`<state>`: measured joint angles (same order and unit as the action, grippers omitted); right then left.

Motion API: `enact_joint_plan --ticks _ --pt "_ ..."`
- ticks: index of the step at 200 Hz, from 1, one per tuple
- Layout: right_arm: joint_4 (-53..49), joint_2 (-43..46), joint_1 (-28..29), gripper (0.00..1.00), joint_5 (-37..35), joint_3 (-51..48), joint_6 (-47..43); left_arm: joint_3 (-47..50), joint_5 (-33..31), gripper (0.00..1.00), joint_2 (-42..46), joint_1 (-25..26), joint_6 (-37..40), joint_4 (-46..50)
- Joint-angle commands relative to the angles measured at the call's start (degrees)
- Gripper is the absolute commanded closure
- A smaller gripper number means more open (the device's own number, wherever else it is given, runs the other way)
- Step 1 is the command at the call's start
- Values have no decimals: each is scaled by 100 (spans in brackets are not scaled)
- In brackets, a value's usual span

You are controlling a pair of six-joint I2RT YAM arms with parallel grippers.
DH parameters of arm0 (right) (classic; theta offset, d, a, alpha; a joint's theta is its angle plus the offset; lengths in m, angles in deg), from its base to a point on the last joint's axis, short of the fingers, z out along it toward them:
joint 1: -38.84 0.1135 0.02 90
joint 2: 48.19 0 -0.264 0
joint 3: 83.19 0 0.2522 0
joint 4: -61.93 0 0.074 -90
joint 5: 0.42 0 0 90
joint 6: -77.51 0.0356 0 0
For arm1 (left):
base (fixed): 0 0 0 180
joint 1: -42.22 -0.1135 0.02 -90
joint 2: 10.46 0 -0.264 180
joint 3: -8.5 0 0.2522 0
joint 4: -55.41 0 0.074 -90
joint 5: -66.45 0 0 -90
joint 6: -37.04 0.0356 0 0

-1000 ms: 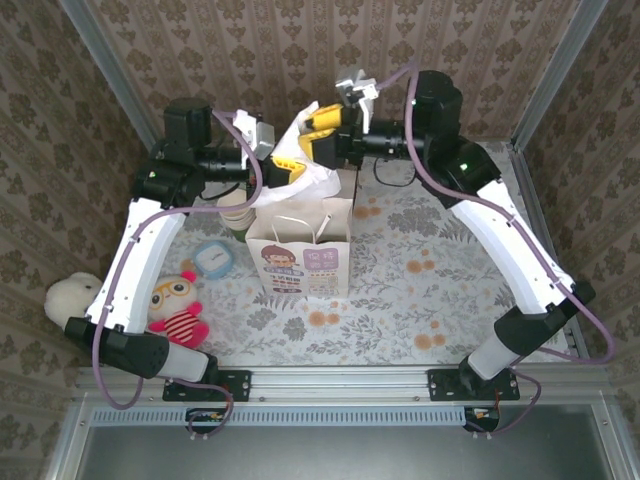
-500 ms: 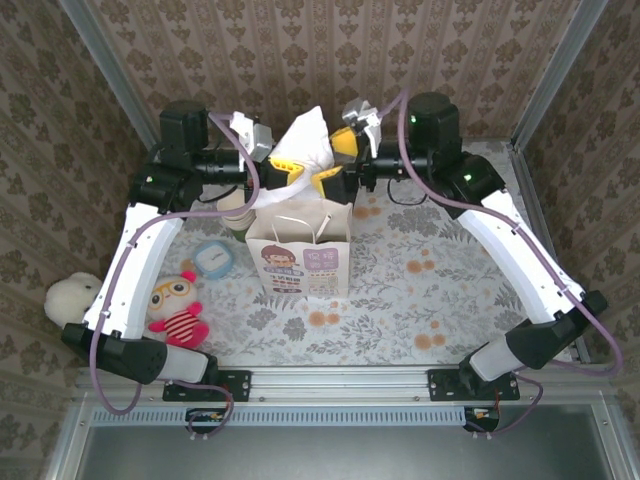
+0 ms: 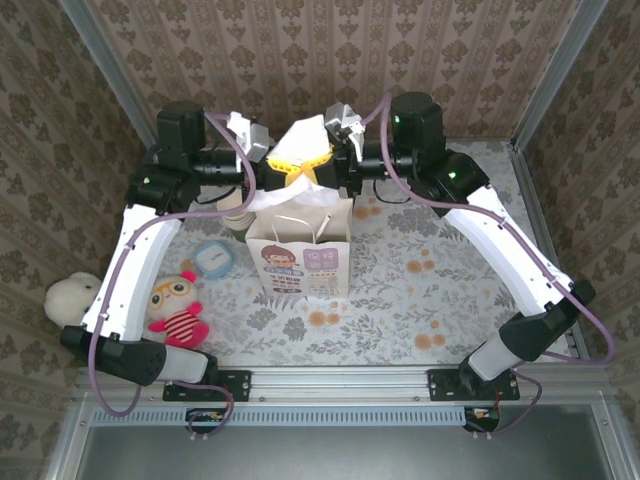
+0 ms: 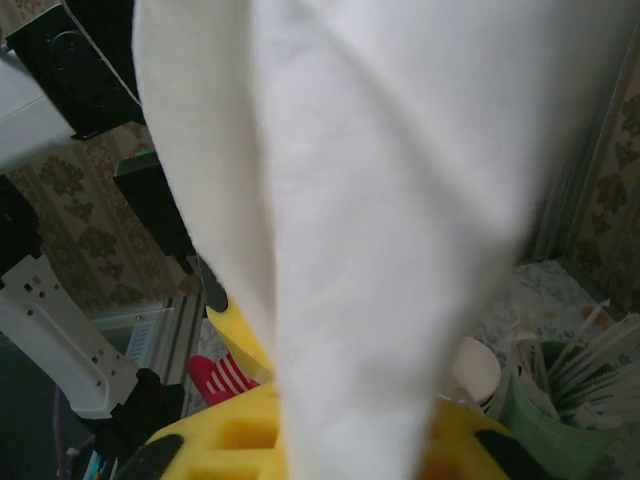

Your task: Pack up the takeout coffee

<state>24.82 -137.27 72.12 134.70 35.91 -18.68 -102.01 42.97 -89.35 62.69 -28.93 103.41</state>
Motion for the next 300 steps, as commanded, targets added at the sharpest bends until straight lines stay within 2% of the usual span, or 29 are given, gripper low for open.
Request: enact_joint_plan --ticks 1,11,30,52,58,67,76,91,109,127,149,170,210,222,238,275,300 --pt "589 212 122 100 -8 -73 -6 90 -4 100 78 27 71 37" --pt "620 259 126 100 -96 -135 -8 127 44 100 89 30 144 63" --pt "405 331 126 100 -204 -118 -80 144 81 92 142 10 198 97" --pt "126 440 144 100 -423 -235 -283 426 -238 75 343 -8 -78 -262" --pt "42 476 147 100 -523 -290 -351 574 -453 68 431 -8 -324 -481" --pt "-70 519 149 100 -649 -393 -464 797 -925 47 573 -3 -805 -818" --pt "-162 548 154 100 -783 -481 -554 1008 -1388 34 763 1 -1194 -1066" --pt "-289 540 160 100 -971 -521 -634 1412 -2151 18 1104 26 -1675 -1421" --pt "-362 522 192 100 -1032 -526 -678 1891 -3094 6 1521 45 -2063 -1796" --pt "-432 545 337 100 -1177 -591 -827 2214 -4216 0 1843 41 -2512 -1923" --pt "-473 552 451 100 -1493 -632 -987 2415 -5516 0 2118 44 -3083 -1694" --pt "-787 476 482 100 -1515 -525 -981 2445 -6316 0 2263 36 -3686 -1120" --pt "-1632 500 522 100 -1775 -503 -1222 2710 -7165 0 2525 36 -4641 76" --pt "-1935 505 517 100 -1559 -471 -1390 2928 -7354 0 2594 36 -4888 153" --pt "-2358 422 522 100 -1224 -321 -1593 3180 -7398 0 2631 32 -5061 106" --pt "-3080 -210 535 100 -1234 356 -1913 3074 -7361 0 2404 2 -5091 198" --pt "-3851 -888 680 100 -1463 1211 -2171 2912 -8209 0 2235 -39 -5452 604"
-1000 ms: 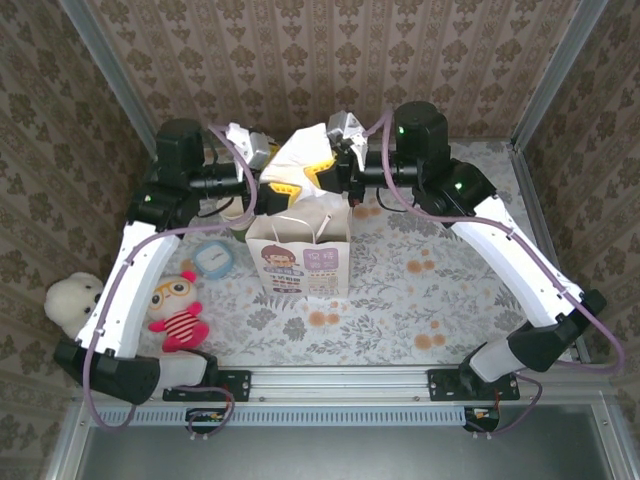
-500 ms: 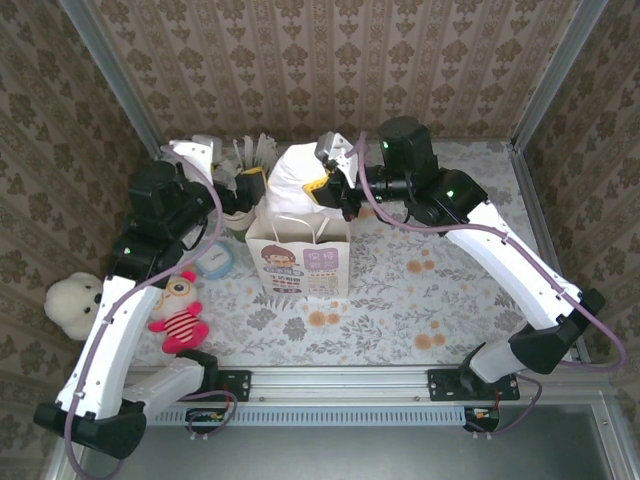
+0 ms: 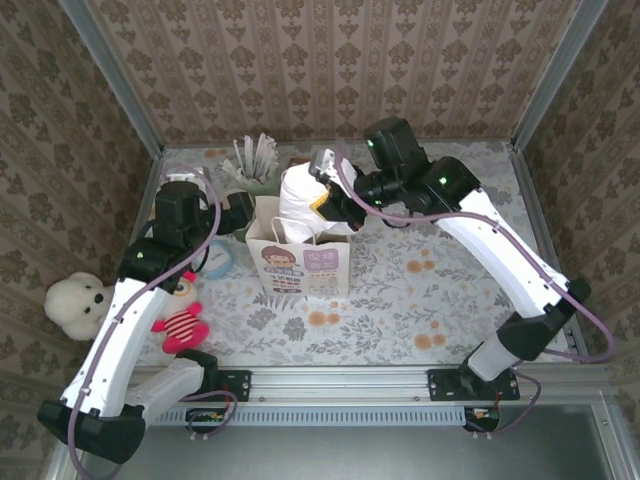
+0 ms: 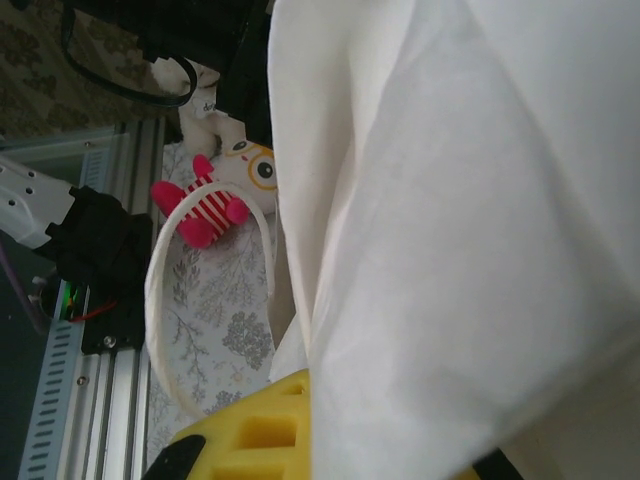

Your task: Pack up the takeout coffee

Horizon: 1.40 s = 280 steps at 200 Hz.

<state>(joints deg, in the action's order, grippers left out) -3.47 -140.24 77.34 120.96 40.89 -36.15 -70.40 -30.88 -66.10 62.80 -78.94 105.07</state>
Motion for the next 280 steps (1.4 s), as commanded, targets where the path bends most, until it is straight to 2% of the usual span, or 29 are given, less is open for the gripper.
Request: enact_joint_plan --ticks 1,23,45,62,80,117,188,246,280 --pt "-1072 -623 175 100 -110 755 -440 -251 -858 0 -94 -57 -473 454" --pt "-2002 -1403 391 100 -365 1796 -737 -98 -1084 0 -30 -344 -809 606" --pt "-2714 -2054 456 100 -344 2766 -890 224 -687 0 138 -722 -1019 486" --pt "-3012 -2330 464 100 -333 3158 -887 444 -406 0 247 -903 -1092 369" --pt "-3169 -2420 472 100 -412 3181 -833 598 -205 0 294 -986 -1111 297" --pt "-3361 -2581 551 100 -1136 3101 -645 660 80 0 162 -1031 -1145 276" --pt "-3025 -2949 617 99 -715 3106 -385 749 520 0 44 -1030 -1304 171" --pt "-2831 -3101 720 91 -1044 3075 -323 964 868 0 29 -1030 -1274 65" --pt "-2786 -3110 737 91 -1098 3067 -434 782 1132 0 -218 -1038 -1107 297"
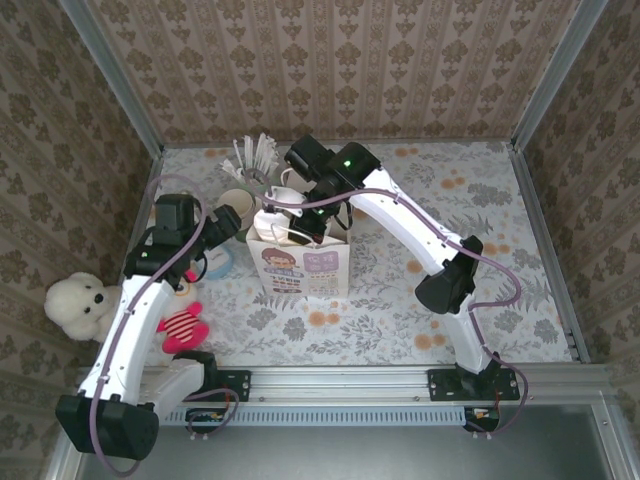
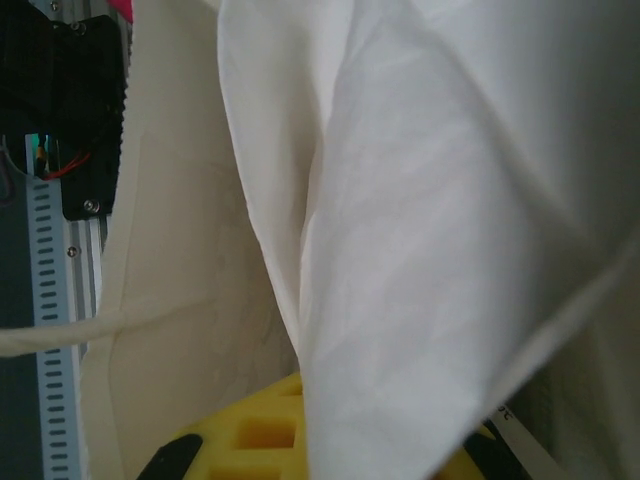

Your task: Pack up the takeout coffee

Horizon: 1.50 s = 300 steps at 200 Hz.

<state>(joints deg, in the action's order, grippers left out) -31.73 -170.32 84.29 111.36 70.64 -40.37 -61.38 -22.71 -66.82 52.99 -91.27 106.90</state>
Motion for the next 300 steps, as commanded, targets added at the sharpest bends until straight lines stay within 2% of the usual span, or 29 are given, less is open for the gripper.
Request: enact_joint_plan --ticks 1,47,170,233,261,274,300 --pt "38 -106 42 91 -143 91 -14 -119 326 0 -155 -57 128 121" --pt "114 -240 129 89 -231 83 -169 164 301 0 -109 -73 -139 166" --pt "-78 -536 129 86 -466 67 -187 303 460 0 -174 -83 -248 108" --pt "-126 -645 186 80 -771 82 -113 339 461 0 -114 -83 -250 131" --pt "-296 -704 231 71 -841 265 -154 304 452 0 -118 -92 -233 144" --pt "-241 -612 241 59 -866 277 -154 310 436 0 -125 -92 -234 146" --pt "105 -236 237 45 -1066 238 -30 362 412 0 -173 -92 -278 104"
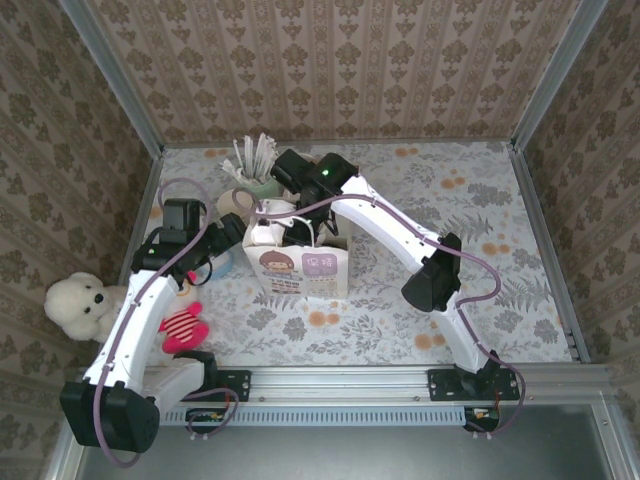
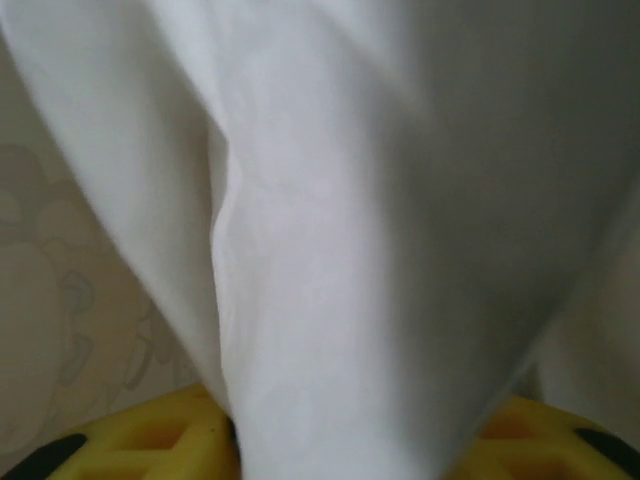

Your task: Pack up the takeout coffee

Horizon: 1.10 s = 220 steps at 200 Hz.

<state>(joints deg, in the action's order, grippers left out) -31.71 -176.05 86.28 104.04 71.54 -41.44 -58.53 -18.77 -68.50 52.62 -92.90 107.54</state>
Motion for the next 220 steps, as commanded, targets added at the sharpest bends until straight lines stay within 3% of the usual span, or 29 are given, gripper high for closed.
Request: enact_joint_plan --ticks 1,33,104,114,121,124,134,163,207,220 --pt "117 360 38 45 -340 145 80 88 17 0 -10 -55 -112 35" --pt "869 1023 36 36 -858 -249 317 209 -20 0 -161 -37 -184 34" --pt "3498 2947 -55 23 -1510 -2321 430 205 123 0 -346 331 -396 -198" --pt "4115 3326 -57 17 -1692 -2793 475 159 153 0 -357 397 -390 -201" --pt "4615 3609 -63 2 -1889 -3172 510 121 159 0 -336 410 -370 -158" --pt "4819 3724 -63 0 -1987 -3359 525 94 127 0 -325 411 -358 -122" --pt "5668 4132 -68 0 -2465 -3990 629 18 -143 0 -198 386 -276 46" --pt "7077 5252 -376 0 -4147 -5698 1369 116 -1757 0 592 20 -76 475" --pt "7613 6415 -2223 0 -6057 -8605 3946 1609 -3608 0 1405 -687 694 -1422" --pt "7496 6695 -2906 0 -6175 -9338 4675 2110 -3794 0 1356 -826 1200 -2363"
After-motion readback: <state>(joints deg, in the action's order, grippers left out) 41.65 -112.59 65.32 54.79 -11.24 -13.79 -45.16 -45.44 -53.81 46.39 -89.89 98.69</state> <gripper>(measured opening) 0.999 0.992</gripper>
